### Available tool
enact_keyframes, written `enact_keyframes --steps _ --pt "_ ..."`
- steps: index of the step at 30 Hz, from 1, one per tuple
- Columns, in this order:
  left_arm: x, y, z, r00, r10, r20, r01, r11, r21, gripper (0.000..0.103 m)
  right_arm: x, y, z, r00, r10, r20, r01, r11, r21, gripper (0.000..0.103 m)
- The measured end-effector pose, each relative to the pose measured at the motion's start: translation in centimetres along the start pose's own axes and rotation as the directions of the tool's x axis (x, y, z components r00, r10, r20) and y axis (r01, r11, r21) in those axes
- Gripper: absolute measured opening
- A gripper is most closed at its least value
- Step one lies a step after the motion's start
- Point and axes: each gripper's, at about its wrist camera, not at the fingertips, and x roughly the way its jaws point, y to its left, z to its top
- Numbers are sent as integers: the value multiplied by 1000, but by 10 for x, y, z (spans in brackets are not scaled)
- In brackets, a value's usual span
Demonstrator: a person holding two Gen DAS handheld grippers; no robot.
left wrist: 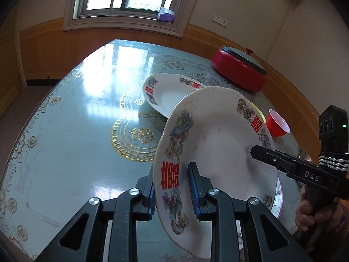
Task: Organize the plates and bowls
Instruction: 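Lift the large plate with the left tool onto the purple-flowered plate, then lower the large plate onto the stack and open the left tool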
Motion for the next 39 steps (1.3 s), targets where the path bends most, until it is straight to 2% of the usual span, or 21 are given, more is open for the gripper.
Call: enact_keyframes --steps 7,15,19,23,31,35,39 --pt "23 -36 -4 997 -57 -43 60 996 71 27 -25 -32 -18 996 -93 9 92 994 64 47" --pt "53 -57 -4 993 -70 -93 81 990 115 29 -28 -57 -31 987 -162 -20 163 980 113 47" --pt "59 -61 -5 994 -55 -95 67 989 129 29 -21 -62 -31 980 -192 -40 196 976 100 47" --pt "64 -60 -5 994 -49 -95 60 991 121 29 -18 -65 -34 981 -189 -49 193 975 107 47" --pt "64 -61 -2 997 1 -75 9 991 133 31 -9 -52 -32 962 -267 -65 268 963 5 47" --pt "71 -55 -6 994 3 -110 10 993 113 31 -9 -56 -32 963 -260 -67 262 965 20 47" --pt "74 -56 -8 993 12 -114 2 993 119 32 -12 -57 -33 965 -255 -64 257 966 25 47"
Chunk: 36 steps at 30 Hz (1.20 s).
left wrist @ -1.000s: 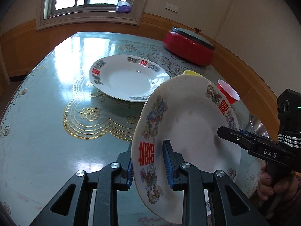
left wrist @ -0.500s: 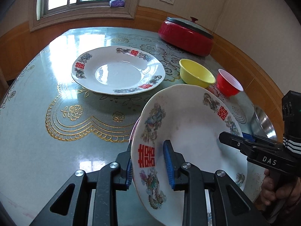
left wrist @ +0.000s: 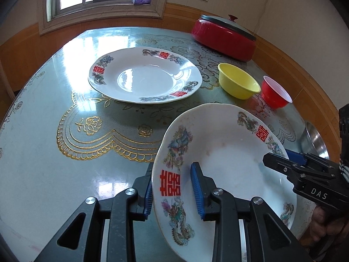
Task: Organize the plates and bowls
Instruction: 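Lower the large plate onto the stack and open the left tool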
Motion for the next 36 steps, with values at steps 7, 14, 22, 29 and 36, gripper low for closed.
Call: enact_keyframes --steps 7,14,22,29,36 --pt "4 -1 1 999 34 3 -34 999 -5 33 -1 14 -3 995 -101 23 103 991 -81 44" --pt "6 -5 4 997 67 23 -67 998 -2 34 -13 14 -1 985 -140 102 147 987 -67 36" --pt "9 -8 5 997 73 30 -73 997 4 36 -23 6 2 990 -85 116 87 996 -9 36" --pt "12 -13 7 995 90 29 -91 996 24 38 -19 -9 -11 996 -65 62 61 996 61 36" --pt "16 -18 8 994 109 27 -110 993 47 42 -11 3 -21 983 -159 90 161 987 -13 34"
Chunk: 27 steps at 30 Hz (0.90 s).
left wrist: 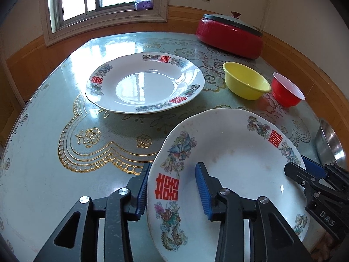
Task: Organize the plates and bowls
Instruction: 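Lower the large plate onto the stack and open the left tool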
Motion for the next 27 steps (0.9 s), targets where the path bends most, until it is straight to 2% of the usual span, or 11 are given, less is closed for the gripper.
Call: enact_keyframes --steps 5,12,22,27 --pt "3 0 3 1000 -3 -2 3 1000 -9 42 4 -3 5 1000 9 22 -9 1000 -18 33" --pt "-4 7 0 1000 -12 12 13 999 -36 42 8 -10 9 999 51 -13 -51 999 -5 33" --pt "-20 21 -6 999 2 43 1 998 -59 42 10 -9 14 997 55 -57 -56 998 -17 36" --pt "-29 32 -8 998 17 59 -12 996 -85 42 3 -13 26 998 53 -24 -52 999 7 37"
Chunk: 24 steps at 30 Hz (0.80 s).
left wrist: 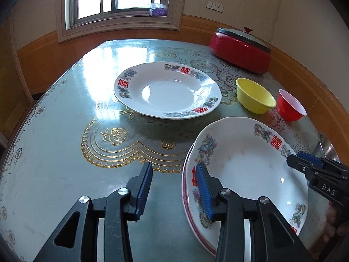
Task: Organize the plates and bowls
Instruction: 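Lower the large plate onto the stack and open the left tool, then move the left tool to the smaller red-character plate and grasp its rim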
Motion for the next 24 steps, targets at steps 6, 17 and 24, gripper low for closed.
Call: enact_keyframes --steps 6,17,24 --pt "-9 8 0 999 29 15 -28 1000 -12 46 -3 10 11 999 38 17 -38 999 -14 41" --pt "-25 13 2 997 57 56 -58 998 3 59 -5 36 27 977 213 0 -213 977 -29 43" --pt "-22 20 3 997 69 44 -69 998 -2 61 -2 47 47 954 300 -22 -300 954 11 43"
